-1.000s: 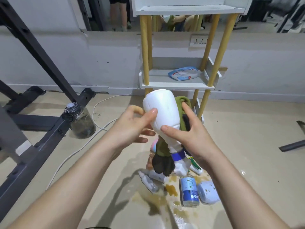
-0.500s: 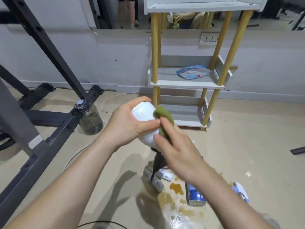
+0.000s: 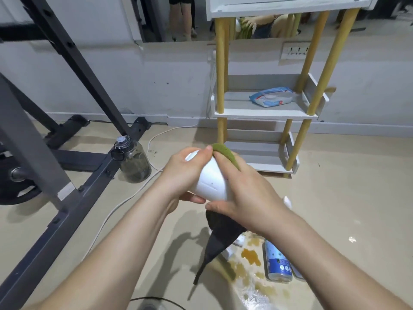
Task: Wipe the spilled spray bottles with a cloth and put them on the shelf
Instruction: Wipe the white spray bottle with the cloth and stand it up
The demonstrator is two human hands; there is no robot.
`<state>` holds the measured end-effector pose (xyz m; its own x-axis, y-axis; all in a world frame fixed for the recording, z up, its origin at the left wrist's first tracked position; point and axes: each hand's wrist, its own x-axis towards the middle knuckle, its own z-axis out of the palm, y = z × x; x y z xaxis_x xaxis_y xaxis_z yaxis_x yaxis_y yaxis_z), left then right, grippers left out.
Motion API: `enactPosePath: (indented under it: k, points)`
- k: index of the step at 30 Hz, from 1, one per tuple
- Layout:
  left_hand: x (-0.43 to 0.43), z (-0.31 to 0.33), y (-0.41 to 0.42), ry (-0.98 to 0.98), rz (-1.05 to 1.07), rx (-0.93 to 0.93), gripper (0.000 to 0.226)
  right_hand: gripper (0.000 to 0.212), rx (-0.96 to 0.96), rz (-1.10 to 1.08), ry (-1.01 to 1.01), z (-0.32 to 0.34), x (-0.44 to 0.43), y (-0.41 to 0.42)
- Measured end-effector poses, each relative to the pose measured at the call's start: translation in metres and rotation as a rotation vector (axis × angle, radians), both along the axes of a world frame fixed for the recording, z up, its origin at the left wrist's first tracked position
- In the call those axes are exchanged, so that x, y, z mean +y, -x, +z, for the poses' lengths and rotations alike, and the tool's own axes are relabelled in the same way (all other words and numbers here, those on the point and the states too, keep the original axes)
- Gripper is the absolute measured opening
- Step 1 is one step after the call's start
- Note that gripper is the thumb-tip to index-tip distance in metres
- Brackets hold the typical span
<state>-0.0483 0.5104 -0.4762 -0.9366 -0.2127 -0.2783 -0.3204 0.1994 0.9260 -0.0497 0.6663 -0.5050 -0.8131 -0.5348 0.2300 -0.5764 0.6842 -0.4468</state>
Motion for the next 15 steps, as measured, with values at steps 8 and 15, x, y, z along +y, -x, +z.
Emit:
enactPosePath:
  k: [8, 15]
  points:
    - [-0.018, 0.012, -0.002, -0.025, -0.225, 0.195, 0.024, 0.087, -0.495, 0.139, 0.371, 0.026, 0.021, 0.035]
    - [-0.011, 0.000, 0.013, -0.251, 0.299, 0.111, 0.026, 0.055, 0.362, -0.009, 0.027, -0.027, -0.038, -0.032]
